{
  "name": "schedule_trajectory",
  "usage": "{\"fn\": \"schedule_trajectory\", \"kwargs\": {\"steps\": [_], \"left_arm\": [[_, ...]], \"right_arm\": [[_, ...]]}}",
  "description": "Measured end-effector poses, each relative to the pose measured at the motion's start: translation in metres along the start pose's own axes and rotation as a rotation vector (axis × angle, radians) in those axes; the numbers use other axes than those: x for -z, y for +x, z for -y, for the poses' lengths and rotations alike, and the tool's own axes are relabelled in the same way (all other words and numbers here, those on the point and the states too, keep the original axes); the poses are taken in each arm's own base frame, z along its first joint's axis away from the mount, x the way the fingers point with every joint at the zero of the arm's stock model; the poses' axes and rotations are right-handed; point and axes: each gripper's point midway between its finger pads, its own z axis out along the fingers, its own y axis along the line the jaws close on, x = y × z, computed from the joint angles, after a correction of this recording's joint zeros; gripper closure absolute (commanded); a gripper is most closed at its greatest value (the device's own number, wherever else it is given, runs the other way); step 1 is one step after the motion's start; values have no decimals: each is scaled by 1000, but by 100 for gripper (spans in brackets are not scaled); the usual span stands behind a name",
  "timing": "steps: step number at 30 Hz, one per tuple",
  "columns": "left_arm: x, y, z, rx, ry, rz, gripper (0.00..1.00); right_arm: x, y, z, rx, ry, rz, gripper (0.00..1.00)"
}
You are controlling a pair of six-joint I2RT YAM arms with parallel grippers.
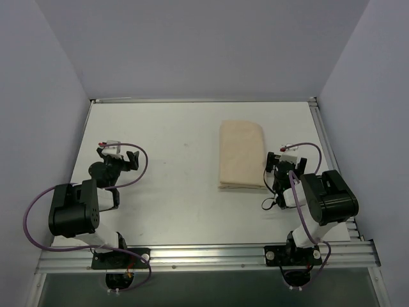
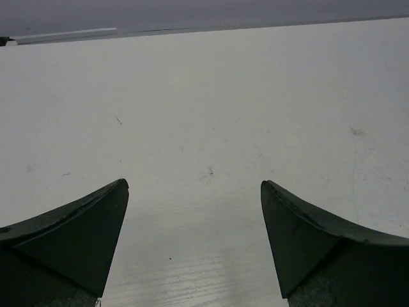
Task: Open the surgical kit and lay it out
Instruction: Adjust the surgical kit at the center of the board.
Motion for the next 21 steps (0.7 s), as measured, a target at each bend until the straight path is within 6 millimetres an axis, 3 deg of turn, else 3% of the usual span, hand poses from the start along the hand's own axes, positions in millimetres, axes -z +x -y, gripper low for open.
{"fn": "schedule_trajectory", "kwargs": {"steps": [6, 9, 11, 14, 17, 19, 20, 21], "left_arm": [[0, 0, 0, 0, 0, 0, 6], [0, 1, 0, -1, 3, -3, 6], [0, 2, 1, -4, 8, -8, 6], [1, 4, 3, -7, 11, -19, 6], [1, 5, 5, -9, 17, -30, 6], [0, 5, 7, -9, 18, -36, 4], [0, 5, 7, -9, 17, -38, 1], [1, 4, 8, -3, 22, -41, 4]], "right_arm": [[-1, -4, 6, -14, 41, 11, 0], [6, 2, 9, 1, 44, -2, 0], [12, -5, 12, 0, 63, 16, 0], [21, -58, 11, -108, 62, 143, 0], [28, -151, 10, -327, -3, 324, 2], [32, -206, 11, -411, -88, 414, 9], [32, -227, 10, -433, -133, 442, 18], [31, -242, 7, -444, -175, 451, 23]]}}
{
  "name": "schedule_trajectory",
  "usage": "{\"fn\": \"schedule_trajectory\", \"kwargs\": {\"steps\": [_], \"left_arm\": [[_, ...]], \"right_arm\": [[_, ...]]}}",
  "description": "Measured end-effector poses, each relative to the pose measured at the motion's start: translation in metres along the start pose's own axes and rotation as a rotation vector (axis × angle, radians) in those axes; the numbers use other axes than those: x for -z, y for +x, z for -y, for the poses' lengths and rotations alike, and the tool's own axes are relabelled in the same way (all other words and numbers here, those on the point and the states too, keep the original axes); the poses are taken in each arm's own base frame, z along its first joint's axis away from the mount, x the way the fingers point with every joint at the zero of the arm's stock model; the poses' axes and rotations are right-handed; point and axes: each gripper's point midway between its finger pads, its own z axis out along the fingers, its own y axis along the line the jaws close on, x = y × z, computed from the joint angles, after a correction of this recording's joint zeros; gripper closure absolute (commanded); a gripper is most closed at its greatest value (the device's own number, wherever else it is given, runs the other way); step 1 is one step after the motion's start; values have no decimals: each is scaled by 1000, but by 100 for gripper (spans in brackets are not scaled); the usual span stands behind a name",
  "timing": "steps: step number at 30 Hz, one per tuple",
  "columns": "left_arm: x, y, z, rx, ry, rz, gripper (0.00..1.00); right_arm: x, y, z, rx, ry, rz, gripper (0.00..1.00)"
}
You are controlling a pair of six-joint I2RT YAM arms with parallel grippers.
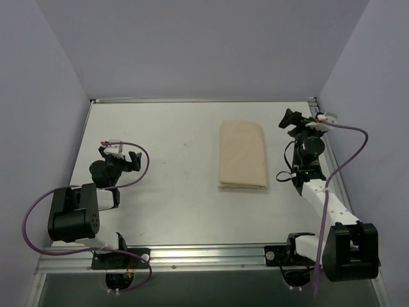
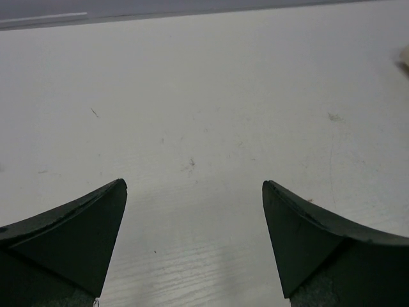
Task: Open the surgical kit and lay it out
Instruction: Adjust the surgical kit at the center of the board.
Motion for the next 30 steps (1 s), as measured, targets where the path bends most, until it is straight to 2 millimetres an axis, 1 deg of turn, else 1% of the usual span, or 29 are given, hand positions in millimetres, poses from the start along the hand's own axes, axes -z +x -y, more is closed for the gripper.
{"fn": "schedule_trajectory", "kwargs": {"steps": [1, 2, 3, 4, 5, 6, 7, 8, 9, 10, 11, 12, 14, 16, 17, 18, 19, 20, 21, 22, 24, 27, 30], "left_arm": [[1, -2, 1, 17, 31, -10, 12], [0, -5, -3, 53, 51, -28, 17], [-3, -12, -16, 89, 45, -46, 22], [-9, -22, -29, 120, 39, -69, 24], [-16, -38, -43, 136, 30, -76, 24], [-24, -57, -52, 137, 31, -76, 24], [-30, -75, -54, 128, 41, -71, 24], [-36, -91, -49, 112, 65, -65, 24], [-42, -103, -37, 98, 97, -76, 24], [-47, -107, -18, 87, 144, -102, 24], [-50, -107, 1, 85, 186, -135, 23], [-53, -103, 19, 84, 226, -177, 23], [-56, -90, 52, 84, 298, -265, 23], [-56, -75, 72, 85, 337, -358, 23], [-56, -68, 78, 86, 347, -397, 22], [-55, -61, 83, 89, 355, -436, 22], [-54, -56, 86, 92, 361, -469, 22], [-53, -51, 88, 95, 363, -494, 22], [-52, -48, 89, 97, 362, -514, 22], [-52, -45, 89, 96, 358, -531, 22], [-50, -38, 89, 88, 347, -563, 22], [-48, -31, 88, 88, 337, -601, 22], [-47, -26, 88, 91, 333, -631, 22]], "right_arm": [[-7, -4, -6, -11, -30, -19, 27], [-13, -2, -12, -16, -59, -54, 32], [-19, 5, -19, -18, -85, -101, 34], [-24, 17, -25, -17, -111, -159, 34], [-27, 31, -30, -12, -135, -221, 34], [-29, 50, -33, -7, -156, -290, 35], [-27, 74, -37, -4, -183, -381, 35], [-24, 96, -37, -2, -198, -456, 36], [-20, 118, -36, 0, -206, -534, 37], [-14, 142, -34, 1, -208, -625, 38], [-8, 160, -31, 1, -205, -696, 39], [-4, 175, -29, 2, -199, -760, 40], [3, 199, -26, 5, -196, -859, 41], [9, 213, -26, -1, -207, -919, 44], [13, 218, -27, -6, -216, -939, 47], [16, 223, -28, -11, -226, -958, 49], [19, 227, -31, -17, -240, -974, 55], [21, 231, -34, -23, -254, -987, 57], [22, 235, -37, -27, -265, -999, 59], [24, 240, -41, -26, -272, -1012, 64], [24, 249, -48, -19, -284, -1025, 66], [26, 254, -71, -18, -320, -1022, 66], [36, 258, -100, -48, -358, -1021, 67]]}}
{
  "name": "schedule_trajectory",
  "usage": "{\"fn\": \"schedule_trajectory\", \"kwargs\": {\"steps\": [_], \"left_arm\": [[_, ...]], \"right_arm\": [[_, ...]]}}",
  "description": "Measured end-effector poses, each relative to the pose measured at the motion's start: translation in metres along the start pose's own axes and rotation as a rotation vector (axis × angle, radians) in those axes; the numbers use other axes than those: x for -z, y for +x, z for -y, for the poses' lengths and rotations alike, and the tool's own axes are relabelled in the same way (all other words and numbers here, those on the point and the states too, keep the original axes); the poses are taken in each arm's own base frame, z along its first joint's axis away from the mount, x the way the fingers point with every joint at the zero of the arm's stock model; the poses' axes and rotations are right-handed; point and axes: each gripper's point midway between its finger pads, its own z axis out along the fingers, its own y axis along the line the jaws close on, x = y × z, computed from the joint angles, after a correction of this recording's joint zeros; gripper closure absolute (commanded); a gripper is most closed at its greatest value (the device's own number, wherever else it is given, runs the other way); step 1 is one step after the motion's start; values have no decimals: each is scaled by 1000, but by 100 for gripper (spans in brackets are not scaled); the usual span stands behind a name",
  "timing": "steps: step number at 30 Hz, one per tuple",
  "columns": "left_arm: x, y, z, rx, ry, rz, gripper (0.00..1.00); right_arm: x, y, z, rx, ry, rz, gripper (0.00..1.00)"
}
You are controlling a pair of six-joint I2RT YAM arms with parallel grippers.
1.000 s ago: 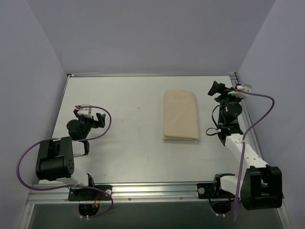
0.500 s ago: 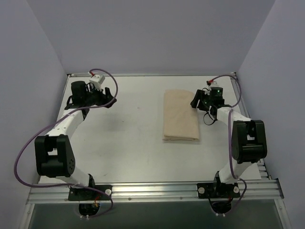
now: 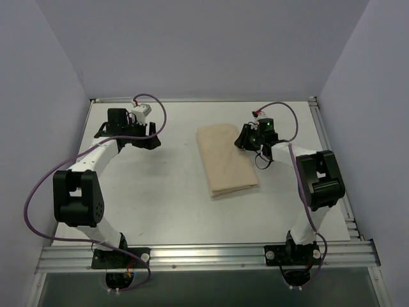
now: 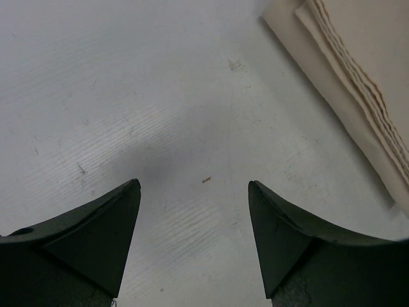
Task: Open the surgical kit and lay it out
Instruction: Adjust the surgical kit at the center of the board.
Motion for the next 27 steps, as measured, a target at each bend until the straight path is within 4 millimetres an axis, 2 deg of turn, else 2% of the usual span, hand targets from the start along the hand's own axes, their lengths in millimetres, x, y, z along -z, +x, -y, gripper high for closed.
{"fn": "schedule_trajectory", "kwargs": {"steps": [4, 8, 10, 11, 13, 19, 23, 27], "left_arm": [[-4, 6, 5, 6, 7, -34, 22], [-15, 12, 25, -12, 52, -72, 18], [-23, 20, 39, -20, 90, -101, 14], [-28, 25, 46, -24, 110, -118, 11], [-39, 37, 61, -25, 157, -157, 9], [-70, 75, 97, -10, 267, -276, 11], [-77, 76, 110, -19, 292, -270, 14], [-81, 67, 111, -26, 295, -235, 17]], "right_arm": [[-6, 13, -39, -78, -81, 37, 66], [-2, 31, -57, -168, -123, 60, 58], [0, 34, -63, -192, -131, 63, 54], [1, 33, -65, -191, -134, 65, 51], [4, 33, -66, -178, -128, 59, 50], [18, 41, -61, -112, -93, 6, 51], [30, 48, -55, -92, -72, -4, 56], [36, 67, -50, -104, -71, -40, 65]]}}
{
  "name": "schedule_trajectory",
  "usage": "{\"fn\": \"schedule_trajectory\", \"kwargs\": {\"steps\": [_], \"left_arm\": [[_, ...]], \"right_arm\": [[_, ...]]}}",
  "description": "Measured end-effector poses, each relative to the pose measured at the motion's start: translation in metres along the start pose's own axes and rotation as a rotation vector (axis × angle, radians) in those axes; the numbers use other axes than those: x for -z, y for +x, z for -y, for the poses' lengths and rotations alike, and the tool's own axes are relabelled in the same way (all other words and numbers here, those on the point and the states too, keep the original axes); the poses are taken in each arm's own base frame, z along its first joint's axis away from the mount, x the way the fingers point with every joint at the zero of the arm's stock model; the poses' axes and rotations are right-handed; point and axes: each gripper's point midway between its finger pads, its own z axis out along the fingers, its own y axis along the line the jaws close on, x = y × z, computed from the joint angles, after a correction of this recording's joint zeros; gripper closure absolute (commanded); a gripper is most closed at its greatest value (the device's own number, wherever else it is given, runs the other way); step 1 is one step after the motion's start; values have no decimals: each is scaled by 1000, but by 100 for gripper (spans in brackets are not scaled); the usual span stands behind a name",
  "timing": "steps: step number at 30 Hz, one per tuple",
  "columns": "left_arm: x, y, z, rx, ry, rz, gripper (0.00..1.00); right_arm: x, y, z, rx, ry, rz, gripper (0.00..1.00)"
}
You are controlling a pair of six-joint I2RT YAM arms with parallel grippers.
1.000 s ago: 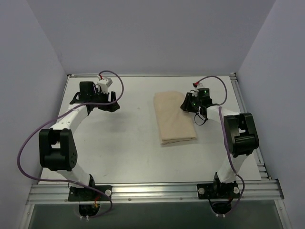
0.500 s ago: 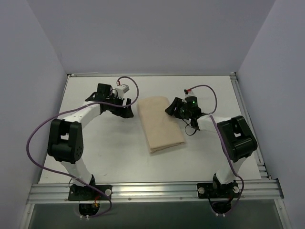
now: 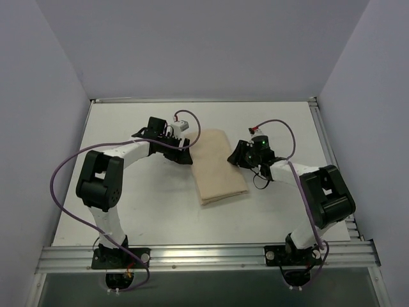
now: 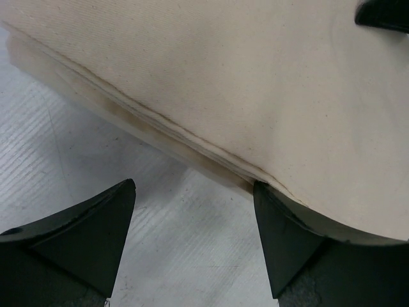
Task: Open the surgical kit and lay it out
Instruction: Adjust the surgical kit at the center of the board.
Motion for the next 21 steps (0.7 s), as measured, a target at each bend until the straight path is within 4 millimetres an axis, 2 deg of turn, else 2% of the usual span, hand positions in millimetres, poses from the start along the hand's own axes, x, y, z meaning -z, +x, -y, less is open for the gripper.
{"fn": "schedule_trajectory", "kwargs": {"steps": [4, 5, 8, 11, 16, 19, 21], "left_arm": [[1, -8, -2, -2, -4, 19, 21], [1, -13, -3, -4, -7, 27, 22], [6, -30, -13, -3, -22, 61, 23], [19, -50, -33, 13, -58, 110, 23], [56, -75, -84, 66, -152, 190, 23], [75, -78, -108, 99, -203, 218, 22], [84, -72, -121, 130, -238, 212, 21]], "right_arm": [[-1, 8, -4, -40, -26, 6, 76], [-2, 10, -7, -57, -33, 9, 83], [-11, 16, -23, -102, -79, 20, 90], [-24, 21, -47, -172, -151, 51, 92], [-43, 28, -80, -228, -229, 88, 91], [-55, 26, -95, -239, -247, 108, 88], [-59, 25, -101, -246, -253, 117, 86]]}}
